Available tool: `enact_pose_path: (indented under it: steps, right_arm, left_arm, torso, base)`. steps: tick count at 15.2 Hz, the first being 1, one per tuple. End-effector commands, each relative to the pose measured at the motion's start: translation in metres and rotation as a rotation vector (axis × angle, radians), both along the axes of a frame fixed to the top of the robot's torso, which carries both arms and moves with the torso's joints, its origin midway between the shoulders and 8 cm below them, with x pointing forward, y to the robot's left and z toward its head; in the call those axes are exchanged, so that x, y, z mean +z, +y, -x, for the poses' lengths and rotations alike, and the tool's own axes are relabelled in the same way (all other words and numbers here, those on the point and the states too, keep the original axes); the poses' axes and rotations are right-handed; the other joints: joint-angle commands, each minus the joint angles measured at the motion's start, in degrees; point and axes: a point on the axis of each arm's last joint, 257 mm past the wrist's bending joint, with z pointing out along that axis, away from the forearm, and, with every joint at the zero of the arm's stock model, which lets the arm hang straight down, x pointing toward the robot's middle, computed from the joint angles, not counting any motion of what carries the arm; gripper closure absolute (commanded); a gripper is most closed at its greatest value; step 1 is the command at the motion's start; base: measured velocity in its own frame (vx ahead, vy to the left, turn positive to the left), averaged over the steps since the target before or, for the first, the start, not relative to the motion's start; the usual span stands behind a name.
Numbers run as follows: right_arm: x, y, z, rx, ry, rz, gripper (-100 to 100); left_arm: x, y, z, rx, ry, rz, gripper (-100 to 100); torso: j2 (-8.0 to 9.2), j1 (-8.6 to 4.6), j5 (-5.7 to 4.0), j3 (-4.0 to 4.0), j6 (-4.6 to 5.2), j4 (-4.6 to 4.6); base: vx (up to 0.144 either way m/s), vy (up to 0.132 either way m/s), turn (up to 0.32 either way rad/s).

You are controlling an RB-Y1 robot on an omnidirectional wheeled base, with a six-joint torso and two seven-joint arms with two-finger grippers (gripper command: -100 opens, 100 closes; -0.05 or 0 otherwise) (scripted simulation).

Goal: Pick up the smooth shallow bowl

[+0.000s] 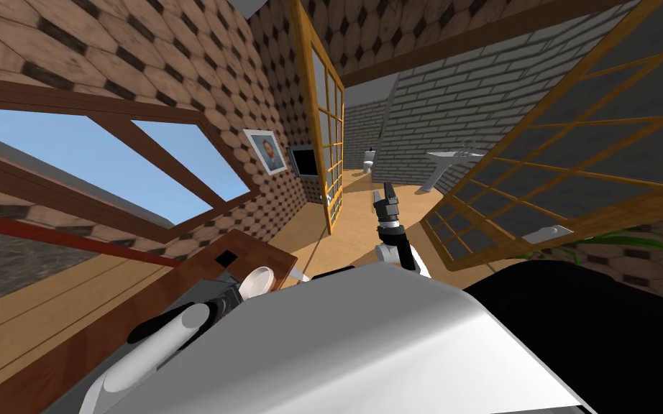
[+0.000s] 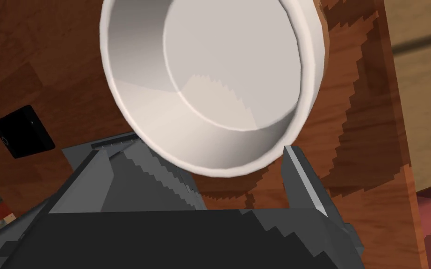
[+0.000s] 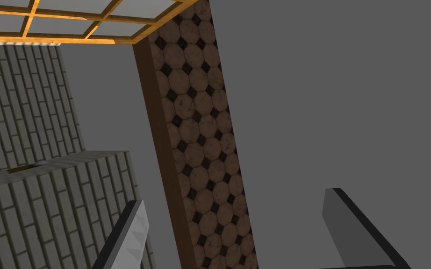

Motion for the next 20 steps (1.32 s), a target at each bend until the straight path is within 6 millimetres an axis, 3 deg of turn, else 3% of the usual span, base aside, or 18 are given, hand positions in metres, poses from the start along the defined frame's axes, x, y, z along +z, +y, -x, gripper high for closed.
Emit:
enact_pose_path:
  steps: [1, 3, 8, 16, 18, 20]
  right_arm:
    - [0.0, 0.0, 0.0, 0.0, 0.0, 0.0, 0]
    - [0.0, 0.0, 0.0, 0.0, 0.0, 0.0, 0]
    - [0.0, 0.0, 0.0, 0.0, 0.0, 0.0, 0]
    - [0.0, 0.0, 0.0, 0.0, 0.0, 0.0, 0]
    - [0.0, 0.0, 0.0, 0.0, 0.0, 0.0, 0]
    - [0.0, 0.0, 0.0, 0.0, 0.0, 0.0, 0]
  left_arm:
    - [-0.009, -0.003, 0.02, 0.017, 0.049, 0.044, -100]
    - [-0.011, -0.006, 0.023, 0.016, 0.063, 0.054, -100]
    - [-0.031, -0.018, 0.068, 0.054, 0.179, 0.161, -100]
    - [-0.044, -0.033, 0.116, 0.093, 0.302, 0.273, -100]
    - [-0.043, -0.032, 0.114, 0.091, 0.295, 0.267, -100]
    - [-0.056, -0.034, 0.112, 0.094, 0.297, 0.272, -100]
  torso:
    - [0.0, 0.0, 0.0, 0.0, 0.0, 0.0]
    - [-0.01, 0.02, 0.01, -0.01, 0.01, 0.0]
    - [-0.05, 0.02, 0.01, -0.03, 0.01, -0.01]
    - [-0.02, 0.02, 0.0, -0.01, 0.01, 0.0]
    - [-0.02, 0.03, 0.01, -0.01, 0.0, 0.0]
    - [0.09, 0.03, 0.01, 0.05, 0.01, 0.02]
  base:
    - [0.04, -0.003, -0.109]
    - [0.042, 0.002, -0.07]
    - [0.052, -0.001, -0.101]
    - [0.05, 0.001, -0.078]
    - [0.033, 0.003, -0.042]
    - [-0.007, 0.004, -0.004]
